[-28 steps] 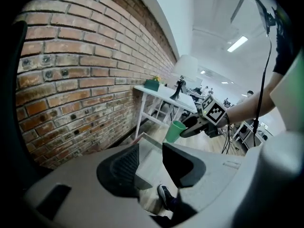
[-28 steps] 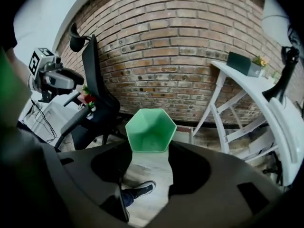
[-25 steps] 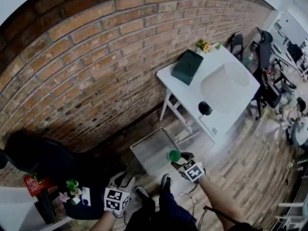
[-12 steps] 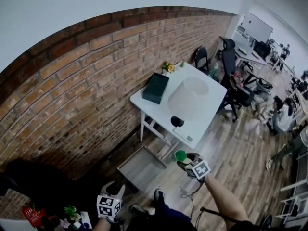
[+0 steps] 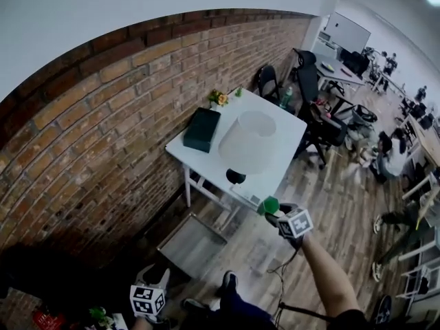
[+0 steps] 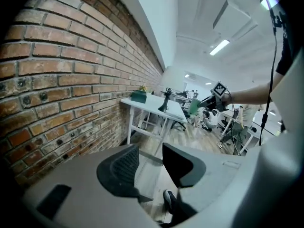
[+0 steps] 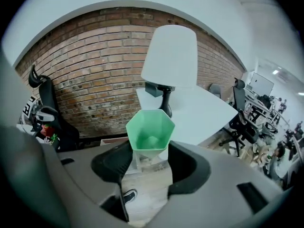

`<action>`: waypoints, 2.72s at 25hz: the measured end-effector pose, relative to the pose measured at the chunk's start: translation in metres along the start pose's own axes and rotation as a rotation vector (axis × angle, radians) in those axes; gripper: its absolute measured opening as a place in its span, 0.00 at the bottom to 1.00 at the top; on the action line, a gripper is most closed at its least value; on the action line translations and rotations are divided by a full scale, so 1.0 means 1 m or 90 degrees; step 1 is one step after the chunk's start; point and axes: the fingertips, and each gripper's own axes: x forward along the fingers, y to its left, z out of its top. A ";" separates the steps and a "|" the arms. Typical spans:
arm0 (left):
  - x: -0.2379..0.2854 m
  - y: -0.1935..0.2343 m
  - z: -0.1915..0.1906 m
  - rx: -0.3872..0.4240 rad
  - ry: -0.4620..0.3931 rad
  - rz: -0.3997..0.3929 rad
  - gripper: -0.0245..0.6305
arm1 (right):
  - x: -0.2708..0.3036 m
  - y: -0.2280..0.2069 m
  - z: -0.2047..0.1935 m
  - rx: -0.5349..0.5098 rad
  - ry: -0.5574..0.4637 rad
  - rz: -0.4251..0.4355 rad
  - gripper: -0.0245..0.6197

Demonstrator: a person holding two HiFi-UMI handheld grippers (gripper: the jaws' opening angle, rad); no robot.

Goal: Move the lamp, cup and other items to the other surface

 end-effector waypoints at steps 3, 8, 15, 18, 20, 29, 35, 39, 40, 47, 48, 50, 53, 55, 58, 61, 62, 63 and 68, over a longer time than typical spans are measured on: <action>0.011 -0.007 0.002 -0.006 0.009 0.008 0.27 | 0.008 -0.033 -0.004 0.002 0.005 -0.017 0.41; 0.038 -0.025 0.018 -0.001 0.015 0.019 0.27 | 0.020 -0.075 0.009 -0.021 0.001 -0.022 0.41; 0.072 -0.054 0.039 -0.006 0.019 0.029 0.27 | 0.043 -0.125 0.019 -0.025 0.016 -0.013 0.41; 0.086 -0.060 0.042 -0.008 0.021 0.034 0.27 | 0.056 -0.142 0.020 -0.031 0.027 -0.009 0.41; 0.094 -0.064 0.044 -0.009 0.024 0.037 0.27 | 0.063 -0.150 0.022 -0.032 0.033 -0.003 0.41; 0.108 -0.077 0.052 -0.024 0.026 0.065 0.27 | 0.095 -0.160 0.020 -0.027 0.049 0.042 0.41; 0.112 -0.081 0.047 -0.037 0.037 0.085 0.27 | 0.121 -0.161 0.015 -0.042 0.059 0.062 0.41; 0.111 -0.081 0.041 -0.045 0.042 0.097 0.27 | 0.131 -0.160 0.014 -0.045 0.059 0.076 0.41; 0.110 -0.082 0.040 -0.046 0.043 0.100 0.27 | 0.133 -0.158 0.012 -0.043 0.062 0.084 0.41; 0.109 -0.084 0.038 -0.045 0.047 0.104 0.27 | 0.142 -0.150 0.009 -0.044 0.038 0.094 0.51; 0.109 -0.084 0.038 -0.044 0.047 0.103 0.27 | 0.141 -0.150 0.008 -0.042 0.036 0.088 0.52; 0.107 -0.083 0.039 -0.043 0.045 0.102 0.27 | 0.135 -0.150 0.007 -0.031 0.028 0.076 0.53; 0.104 -0.079 0.042 -0.036 0.039 0.097 0.27 | 0.121 -0.151 0.006 -0.004 0.008 0.052 0.52; 0.102 -0.076 0.045 -0.029 0.035 0.092 0.27 | 0.106 -0.153 0.006 0.005 -0.009 0.022 0.48; 0.096 -0.071 0.051 -0.017 0.025 0.085 0.27 | 0.076 -0.150 0.020 0.018 -0.076 -0.016 0.39; 0.086 -0.062 0.062 -0.009 0.009 0.084 0.27 | 0.035 -0.137 0.044 0.050 -0.162 -0.047 0.23; 0.082 -0.058 0.066 -0.005 0.003 0.085 0.27 | 0.021 -0.131 0.052 0.052 -0.189 -0.057 0.19; 0.077 -0.055 0.071 -0.001 -0.004 0.086 0.27 | 0.007 -0.123 0.062 0.048 -0.218 -0.066 0.13; 0.058 -0.040 0.094 0.019 -0.036 0.090 0.27 | -0.041 -0.069 0.101 0.017 -0.311 -0.060 0.05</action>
